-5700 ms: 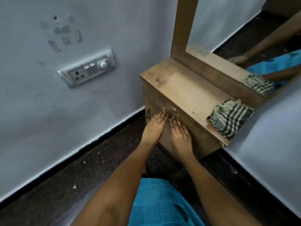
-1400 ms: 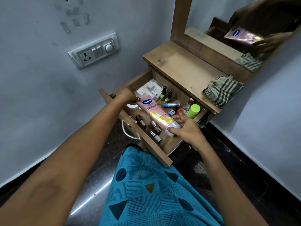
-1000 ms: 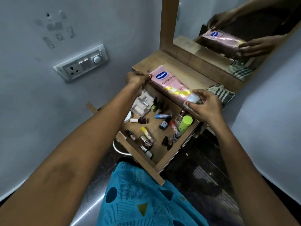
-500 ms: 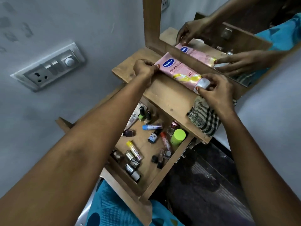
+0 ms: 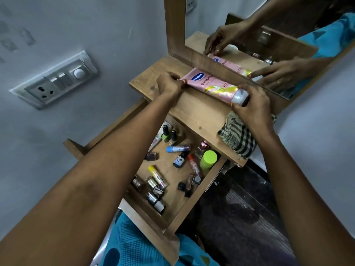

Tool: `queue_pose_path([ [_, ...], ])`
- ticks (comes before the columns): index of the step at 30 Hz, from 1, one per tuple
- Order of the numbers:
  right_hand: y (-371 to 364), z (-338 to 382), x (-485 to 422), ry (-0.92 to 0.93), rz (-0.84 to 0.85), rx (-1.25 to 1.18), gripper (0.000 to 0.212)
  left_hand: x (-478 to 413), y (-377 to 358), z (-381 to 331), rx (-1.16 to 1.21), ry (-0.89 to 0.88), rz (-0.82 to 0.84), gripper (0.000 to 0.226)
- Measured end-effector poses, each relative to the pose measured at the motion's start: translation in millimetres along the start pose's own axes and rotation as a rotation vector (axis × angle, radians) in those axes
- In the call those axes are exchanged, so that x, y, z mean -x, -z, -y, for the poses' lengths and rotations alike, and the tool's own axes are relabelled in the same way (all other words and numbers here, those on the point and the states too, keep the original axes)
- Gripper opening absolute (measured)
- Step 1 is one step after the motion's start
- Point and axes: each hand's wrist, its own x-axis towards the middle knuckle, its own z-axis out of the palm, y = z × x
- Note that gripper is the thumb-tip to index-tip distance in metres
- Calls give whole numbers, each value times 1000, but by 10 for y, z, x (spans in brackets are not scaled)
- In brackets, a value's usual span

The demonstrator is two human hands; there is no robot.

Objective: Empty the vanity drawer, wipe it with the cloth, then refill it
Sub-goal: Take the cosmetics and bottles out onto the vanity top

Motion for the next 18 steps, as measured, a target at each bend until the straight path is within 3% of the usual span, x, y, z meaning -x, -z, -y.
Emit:
queue_pose_path([
  [9,3,359,241,106,-48,22,32,286,413,52,58,-96,41,16],
  [11,-71,486,346,115,-7,-25,29,362,555,133,64,-103,51,9],
  [18,-559,869,812,123,197,-139,22,548,1009,646,-50,-7,-12,19],
])
